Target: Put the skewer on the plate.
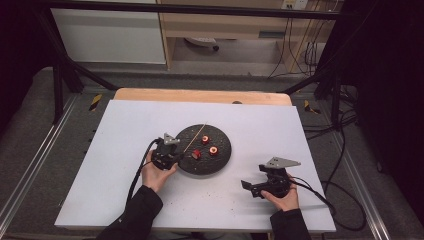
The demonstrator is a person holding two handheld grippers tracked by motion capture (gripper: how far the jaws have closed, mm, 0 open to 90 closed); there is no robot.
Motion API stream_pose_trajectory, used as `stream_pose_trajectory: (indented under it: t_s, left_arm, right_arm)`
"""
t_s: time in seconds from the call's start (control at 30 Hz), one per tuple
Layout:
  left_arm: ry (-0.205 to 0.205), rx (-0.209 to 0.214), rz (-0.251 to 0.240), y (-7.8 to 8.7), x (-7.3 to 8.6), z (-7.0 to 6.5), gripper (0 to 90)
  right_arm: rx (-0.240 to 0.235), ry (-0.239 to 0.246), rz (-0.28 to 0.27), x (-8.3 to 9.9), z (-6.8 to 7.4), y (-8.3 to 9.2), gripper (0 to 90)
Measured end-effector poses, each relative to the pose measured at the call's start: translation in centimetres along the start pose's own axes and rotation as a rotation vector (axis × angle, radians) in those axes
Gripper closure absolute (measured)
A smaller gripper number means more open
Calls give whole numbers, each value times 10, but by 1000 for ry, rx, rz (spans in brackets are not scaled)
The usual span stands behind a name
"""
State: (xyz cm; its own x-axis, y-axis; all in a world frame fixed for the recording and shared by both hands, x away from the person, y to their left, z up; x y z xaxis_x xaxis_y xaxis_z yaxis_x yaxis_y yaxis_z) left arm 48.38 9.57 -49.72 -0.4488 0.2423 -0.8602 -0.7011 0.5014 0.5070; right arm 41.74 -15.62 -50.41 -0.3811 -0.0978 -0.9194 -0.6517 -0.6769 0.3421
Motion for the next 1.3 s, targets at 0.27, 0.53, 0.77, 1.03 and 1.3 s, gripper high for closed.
stream_pose_trajectory:
  t_s: [0.27, 0.53, 0.77, 1.03, 1.3]
  left_arm:
    - [-5, -15, 27, -10, 3, 0, 881]
    - [-9, -25, 24, -13, 2, -2, 881]
    - [-18, -18, 11, -11, 0, -1, 830]
    - [-55, 31, -51, 11, -9, -1, 618]
    - [-96, 83, -74, 36, -6, 8, 392]
  right_arm:
    - [-1, -2, 0, 0, 0, 0, 23]
    - [-3, -1, 2, 0, 1, 1, 24]
    - [-4, -1, 2, 0, 1, 1, 24]
    - [-2, -3, -5, -2, 0, 2, 20]
    - [1, -6, -13, -3, -1, 3, 18]
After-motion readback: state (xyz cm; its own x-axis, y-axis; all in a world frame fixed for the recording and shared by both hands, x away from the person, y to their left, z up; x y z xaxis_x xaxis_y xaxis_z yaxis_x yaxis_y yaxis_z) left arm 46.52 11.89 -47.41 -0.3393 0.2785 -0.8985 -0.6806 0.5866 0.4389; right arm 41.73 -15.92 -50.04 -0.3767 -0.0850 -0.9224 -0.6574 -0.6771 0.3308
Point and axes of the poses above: each handheld gripper's, and its own axes: y roughly backward along the jaws, x roughly out of its underside, z roughly to its left, the point moved 10 cm from there along -y, roughly forward along the jaws, and after that the axes turned 15 degrees about -z, right-handed, at the moved point
